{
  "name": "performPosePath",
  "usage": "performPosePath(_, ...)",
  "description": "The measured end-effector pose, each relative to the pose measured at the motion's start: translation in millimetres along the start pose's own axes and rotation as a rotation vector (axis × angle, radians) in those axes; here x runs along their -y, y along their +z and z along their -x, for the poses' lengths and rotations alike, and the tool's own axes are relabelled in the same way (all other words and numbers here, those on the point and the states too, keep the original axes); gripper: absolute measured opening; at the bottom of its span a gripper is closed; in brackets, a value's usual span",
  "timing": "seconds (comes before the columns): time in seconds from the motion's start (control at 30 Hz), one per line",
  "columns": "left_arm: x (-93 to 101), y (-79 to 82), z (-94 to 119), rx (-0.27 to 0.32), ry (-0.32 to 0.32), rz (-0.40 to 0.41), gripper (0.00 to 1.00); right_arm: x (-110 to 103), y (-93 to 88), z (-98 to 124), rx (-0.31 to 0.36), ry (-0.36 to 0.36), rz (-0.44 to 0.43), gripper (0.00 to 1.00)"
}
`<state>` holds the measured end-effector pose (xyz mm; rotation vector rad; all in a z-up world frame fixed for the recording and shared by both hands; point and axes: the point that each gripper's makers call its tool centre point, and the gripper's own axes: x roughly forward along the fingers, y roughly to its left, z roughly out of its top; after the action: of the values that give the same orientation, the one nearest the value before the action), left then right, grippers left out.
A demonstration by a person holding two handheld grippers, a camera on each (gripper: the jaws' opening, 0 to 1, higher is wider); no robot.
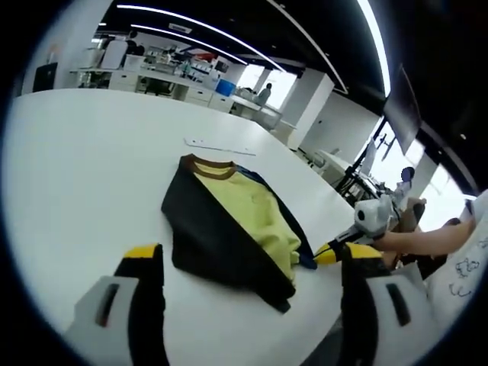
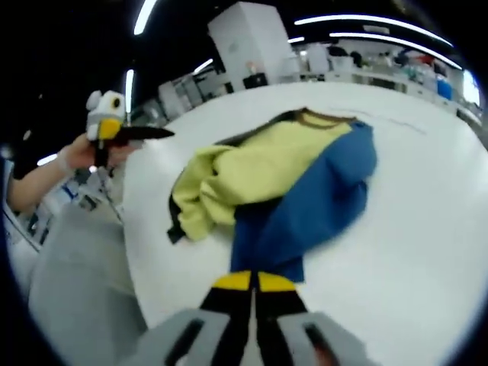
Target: Fold the garment on the visible template until the final outline fits inside the template.
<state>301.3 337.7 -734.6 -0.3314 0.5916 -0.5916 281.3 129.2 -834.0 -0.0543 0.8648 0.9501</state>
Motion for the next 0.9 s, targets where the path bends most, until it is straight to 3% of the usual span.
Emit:
performPosePath(0.17,-0.3,-1.5,-1,-0.005,-0.004,0.001,0.93,3,20.3,16,0.051,0.001,0.019,0.0)
performPosePath(0.27,0.2,-1.7,-2,-0.005,-0.006,0.004,0.93,4,52.5,29,0.115,-0.006,0.042,0.0)
performPosePath(0.43,2.3,0.0,-3,-0.001,-0.013,0.003,0.93,10,88.0,38,0.164,-0.014,0.067,0.0)
performPosePath(0.6,4.6,0.9,-3,0.001,-0.021,0.001,0.92,16,114.7,33,0.179,-0.018,0.102,0.0)
performPosePath(0.9,4.1,1.0,-4,0.006,-0.019,0.01,0.92,21,138.2,-12,0.13,-0.023,0.146,0.0)
